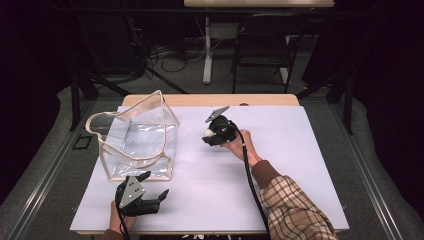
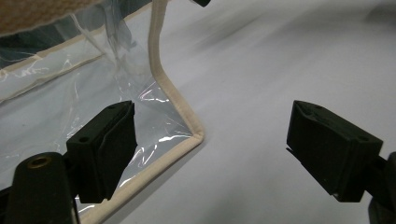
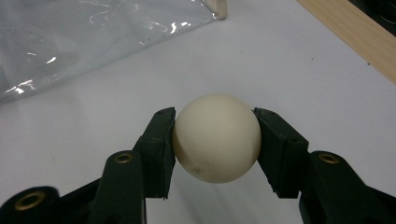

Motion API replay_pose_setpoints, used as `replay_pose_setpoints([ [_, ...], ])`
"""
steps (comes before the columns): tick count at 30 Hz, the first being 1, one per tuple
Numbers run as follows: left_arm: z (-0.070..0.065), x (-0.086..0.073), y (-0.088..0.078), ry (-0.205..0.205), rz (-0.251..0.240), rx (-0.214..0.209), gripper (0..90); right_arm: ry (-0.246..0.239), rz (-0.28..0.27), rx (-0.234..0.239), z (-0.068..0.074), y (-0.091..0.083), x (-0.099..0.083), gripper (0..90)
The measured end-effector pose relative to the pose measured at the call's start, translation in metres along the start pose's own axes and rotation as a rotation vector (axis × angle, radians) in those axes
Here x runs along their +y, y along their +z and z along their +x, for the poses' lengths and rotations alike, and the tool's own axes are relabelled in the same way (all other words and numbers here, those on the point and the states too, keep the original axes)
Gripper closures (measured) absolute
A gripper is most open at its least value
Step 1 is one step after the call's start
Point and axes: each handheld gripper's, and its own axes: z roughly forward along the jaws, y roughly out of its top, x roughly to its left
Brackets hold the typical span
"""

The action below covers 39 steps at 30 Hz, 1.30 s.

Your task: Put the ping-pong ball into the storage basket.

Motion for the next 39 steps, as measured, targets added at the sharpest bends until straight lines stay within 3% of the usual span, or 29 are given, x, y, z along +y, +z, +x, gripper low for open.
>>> replay_pose_setpoints([
  [12, 0.0, 0.0, 0.0, 0.0, 0.0, 0.0, 16.1, -0.002, -0.006, -0.004, -0.001, -0.016, 0.007, 50.3],
  [39, 0.0, 0.0, 0.0, 0.0, -0.001, 0.002, 16.1, -0.054, -0.027, -0.024, 0.004, -0.045, 0.025, 50.4],
])
